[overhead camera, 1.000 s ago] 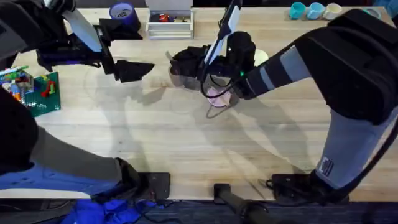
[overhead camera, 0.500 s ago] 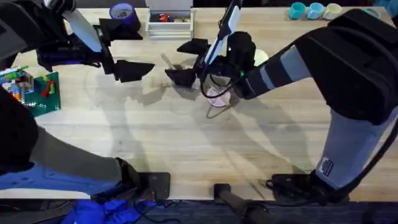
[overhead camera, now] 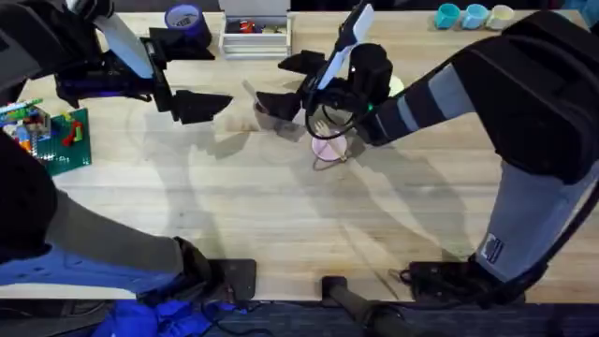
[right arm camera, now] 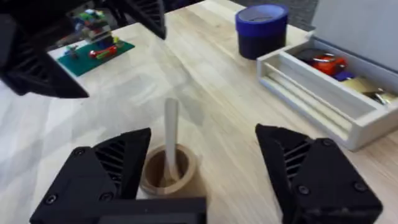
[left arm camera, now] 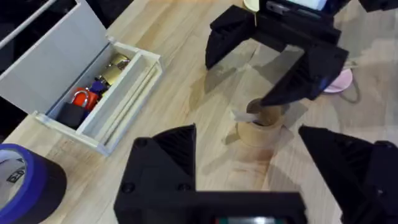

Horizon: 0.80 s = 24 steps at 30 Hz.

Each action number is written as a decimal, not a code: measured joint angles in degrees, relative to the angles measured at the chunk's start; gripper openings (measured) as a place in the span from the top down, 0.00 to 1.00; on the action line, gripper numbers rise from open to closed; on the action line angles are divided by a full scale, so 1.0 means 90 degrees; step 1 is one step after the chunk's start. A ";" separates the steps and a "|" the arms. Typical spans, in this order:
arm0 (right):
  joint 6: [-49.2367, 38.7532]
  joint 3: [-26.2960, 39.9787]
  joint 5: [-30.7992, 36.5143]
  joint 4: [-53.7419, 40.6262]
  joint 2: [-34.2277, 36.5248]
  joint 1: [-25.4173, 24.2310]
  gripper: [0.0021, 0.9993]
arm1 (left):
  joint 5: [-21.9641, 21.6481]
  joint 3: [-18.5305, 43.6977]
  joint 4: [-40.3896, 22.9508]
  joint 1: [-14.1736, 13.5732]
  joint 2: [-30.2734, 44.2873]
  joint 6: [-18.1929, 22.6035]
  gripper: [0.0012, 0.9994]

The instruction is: Pick up a utensil and set it on the pink plate, then put the other utensil in the container.

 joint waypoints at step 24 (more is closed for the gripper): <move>-0.0458 0.0000 0.1817 -0.5631 -0.2954 -0.0803 0.00 | 0.0000 -0.0002 0.0001 0.0000 0.0000 0.0000 0.01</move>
